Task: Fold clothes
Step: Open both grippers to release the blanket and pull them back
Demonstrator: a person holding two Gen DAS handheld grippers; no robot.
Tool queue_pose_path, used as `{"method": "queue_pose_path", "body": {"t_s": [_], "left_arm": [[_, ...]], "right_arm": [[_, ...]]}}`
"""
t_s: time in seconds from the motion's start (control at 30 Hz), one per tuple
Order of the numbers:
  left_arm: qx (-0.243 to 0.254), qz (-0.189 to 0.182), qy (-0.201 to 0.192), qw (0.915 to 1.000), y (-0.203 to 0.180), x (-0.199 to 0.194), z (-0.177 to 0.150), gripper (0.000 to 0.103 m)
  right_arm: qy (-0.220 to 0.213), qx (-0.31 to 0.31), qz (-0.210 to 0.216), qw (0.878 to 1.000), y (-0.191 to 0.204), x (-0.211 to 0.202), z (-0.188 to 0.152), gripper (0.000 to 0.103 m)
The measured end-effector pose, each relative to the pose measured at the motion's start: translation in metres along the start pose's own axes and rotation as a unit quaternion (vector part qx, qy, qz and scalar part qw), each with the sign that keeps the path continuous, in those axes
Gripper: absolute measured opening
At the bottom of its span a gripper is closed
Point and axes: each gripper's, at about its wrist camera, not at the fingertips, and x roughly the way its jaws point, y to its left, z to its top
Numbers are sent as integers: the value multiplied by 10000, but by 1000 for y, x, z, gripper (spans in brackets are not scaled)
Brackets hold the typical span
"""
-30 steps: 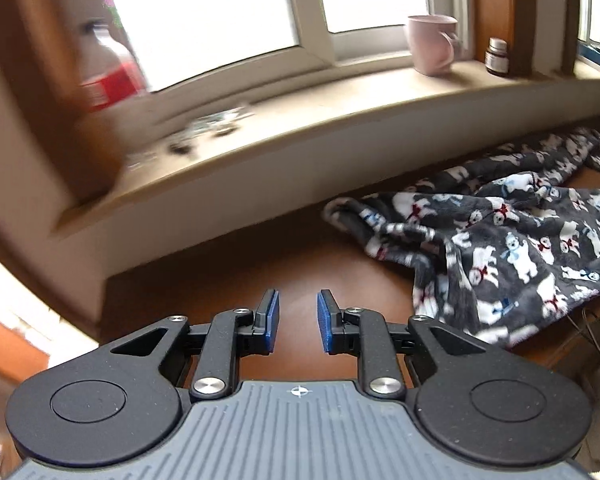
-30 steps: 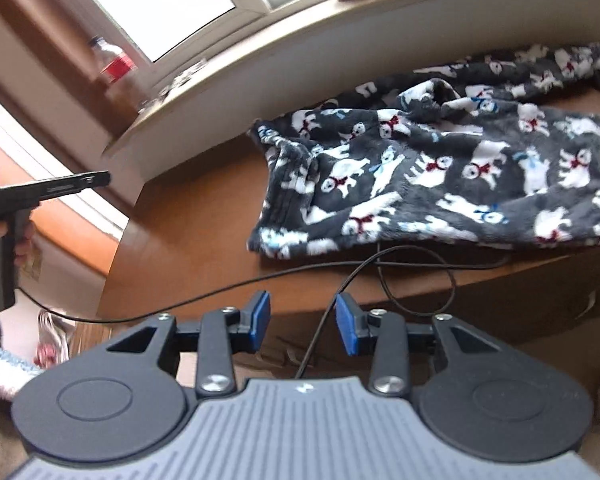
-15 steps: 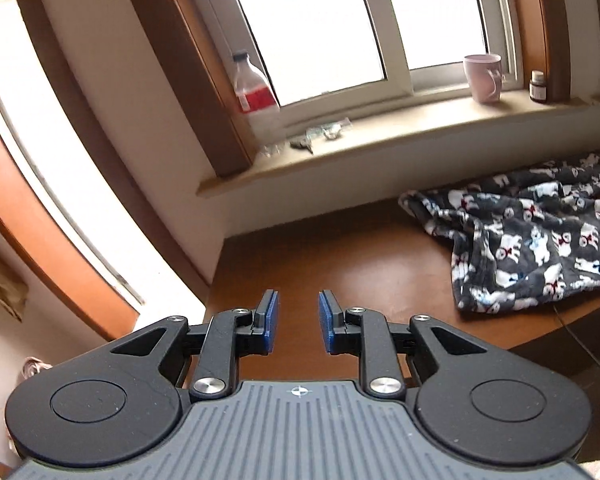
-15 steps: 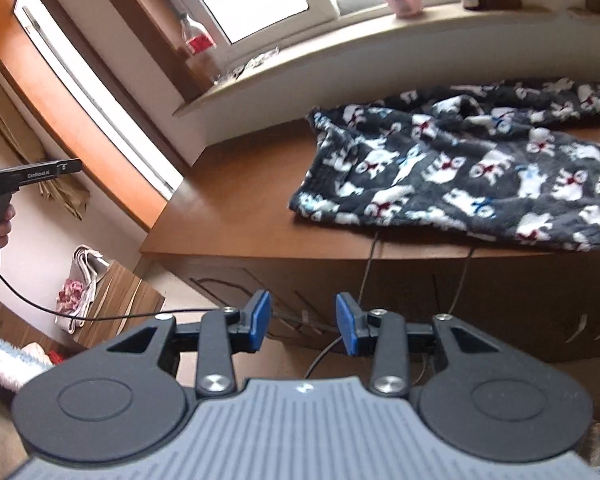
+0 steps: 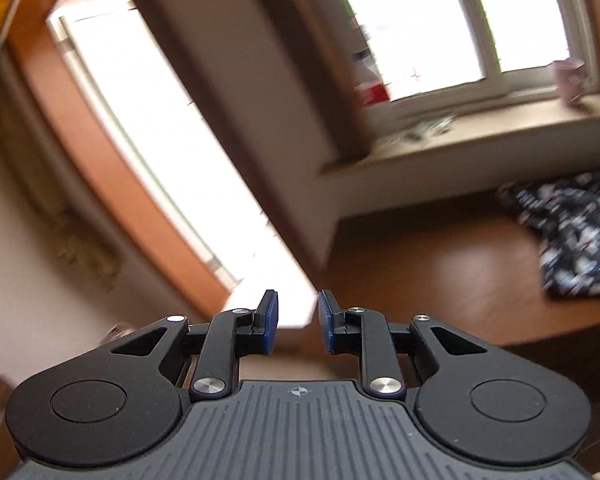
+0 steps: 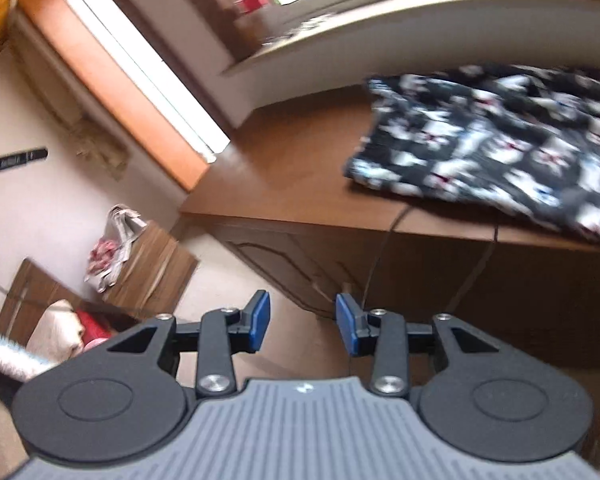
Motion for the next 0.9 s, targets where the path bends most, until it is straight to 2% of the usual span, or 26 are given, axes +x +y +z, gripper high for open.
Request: {"method": "queue_pose_path", "body": {"t_s": [0.1,0.2,0.23,0.3,0.33,0.43,0.5,0.53,0.57,0.6,0.7,0.77,0.9], "left_arm": [[-170,110,225,9995,20,3,-14,30],[-76,-130,367,9992,11,24,-17,30],[1,-430,370,9984,-2,38,-15,30],[73,-750,337,9966,-18,54,-8,30],[131,-1066,299,9938,-33,69,-3,30],[255,-1881,183,9816,-77,109,15,30],[298,-2251,122,9738,-97,122,21,30],[346,-2654,70,9635,-118,133,28,30],[405,-2885,52,9566,-129,134,29,30],[430,-2969,52,9539,-138,137,28,30],[743,-3644,111,9282,-189,157,31,32],[869,-3889,196,9170,-212,167,29,33],[1212,-4075,140,9050,-258,186,26,33]], "right_arm": [[108,-145,61,9998,10,10,4,40],[170,-185,-37,9997,15,18,9,40],[152,-148,-133,9997,14,18,10,40],[82,-53,-405,9991,11,19,12,40],[37,-24,-512,9987,11,19,12,40],[-148,178,-882,9958,8,19,16,40],[-300,369,-1136,9924,7,18,20,40],[-359,412,-1238,9908,8,18,21,40],[-441,482,-1359,9886,8,18,23,40],[-517,548,-1476,9862,9,19,26,40],[-699,705,-1768,9792,10,22,32,40],[-778,769,-1918,9753,11,25,36,40],[-860,953,-2194,9672,8,33,44,40]]}}
